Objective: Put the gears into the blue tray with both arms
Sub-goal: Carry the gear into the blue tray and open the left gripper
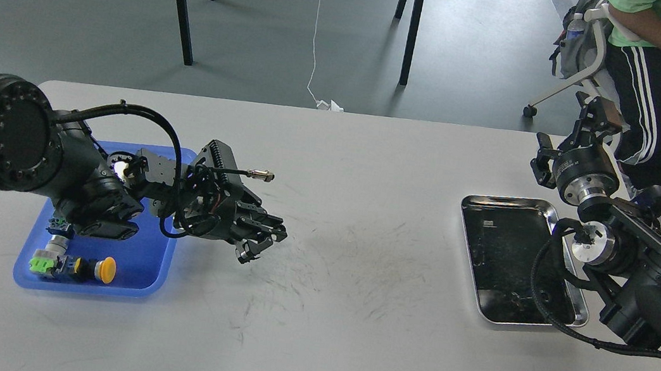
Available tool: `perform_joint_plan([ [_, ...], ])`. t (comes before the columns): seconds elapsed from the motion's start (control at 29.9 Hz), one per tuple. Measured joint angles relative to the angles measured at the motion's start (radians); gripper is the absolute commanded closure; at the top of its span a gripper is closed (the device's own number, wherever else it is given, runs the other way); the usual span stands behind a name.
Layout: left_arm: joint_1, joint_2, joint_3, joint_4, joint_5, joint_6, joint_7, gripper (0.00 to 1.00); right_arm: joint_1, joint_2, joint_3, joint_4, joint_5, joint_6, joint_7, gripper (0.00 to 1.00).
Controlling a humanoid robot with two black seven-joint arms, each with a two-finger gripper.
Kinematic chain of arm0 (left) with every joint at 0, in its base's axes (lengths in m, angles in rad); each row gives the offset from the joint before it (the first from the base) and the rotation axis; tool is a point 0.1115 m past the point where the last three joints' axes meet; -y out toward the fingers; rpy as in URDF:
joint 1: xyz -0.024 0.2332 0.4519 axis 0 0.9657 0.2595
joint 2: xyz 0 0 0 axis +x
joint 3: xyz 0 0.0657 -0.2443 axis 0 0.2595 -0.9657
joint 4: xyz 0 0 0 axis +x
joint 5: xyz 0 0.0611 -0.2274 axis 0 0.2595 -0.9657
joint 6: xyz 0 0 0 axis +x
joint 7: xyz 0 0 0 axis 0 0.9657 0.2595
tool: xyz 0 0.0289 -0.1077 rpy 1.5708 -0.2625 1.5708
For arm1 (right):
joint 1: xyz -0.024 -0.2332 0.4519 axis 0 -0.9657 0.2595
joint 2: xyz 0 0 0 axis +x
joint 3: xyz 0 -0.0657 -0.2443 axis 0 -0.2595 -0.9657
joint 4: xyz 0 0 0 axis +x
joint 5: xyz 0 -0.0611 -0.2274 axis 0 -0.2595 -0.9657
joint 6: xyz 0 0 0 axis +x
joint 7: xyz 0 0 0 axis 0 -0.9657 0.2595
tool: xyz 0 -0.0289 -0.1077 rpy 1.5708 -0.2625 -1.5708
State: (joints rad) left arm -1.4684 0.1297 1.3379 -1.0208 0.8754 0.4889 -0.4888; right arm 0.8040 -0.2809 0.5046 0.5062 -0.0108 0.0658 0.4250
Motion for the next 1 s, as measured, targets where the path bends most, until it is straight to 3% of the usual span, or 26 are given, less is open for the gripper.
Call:
perform_joint_plan([
  [0.5, 0.005, 0.31, 0.015, 0.009, 0.012, 0.0, 0.0, 0.87, 0.005, 0.002, -0.002, 0.002, -0.002, -0.004, 0.0, 0.03],
  [1.0, 0.144, 0.435, -0.011, 0.011, 0.019, 0.0, 0.0, 0.85, 0.014, 0.003, -0.003, 0.005, -0.004, -0.011, 0.0, 0.03],
])
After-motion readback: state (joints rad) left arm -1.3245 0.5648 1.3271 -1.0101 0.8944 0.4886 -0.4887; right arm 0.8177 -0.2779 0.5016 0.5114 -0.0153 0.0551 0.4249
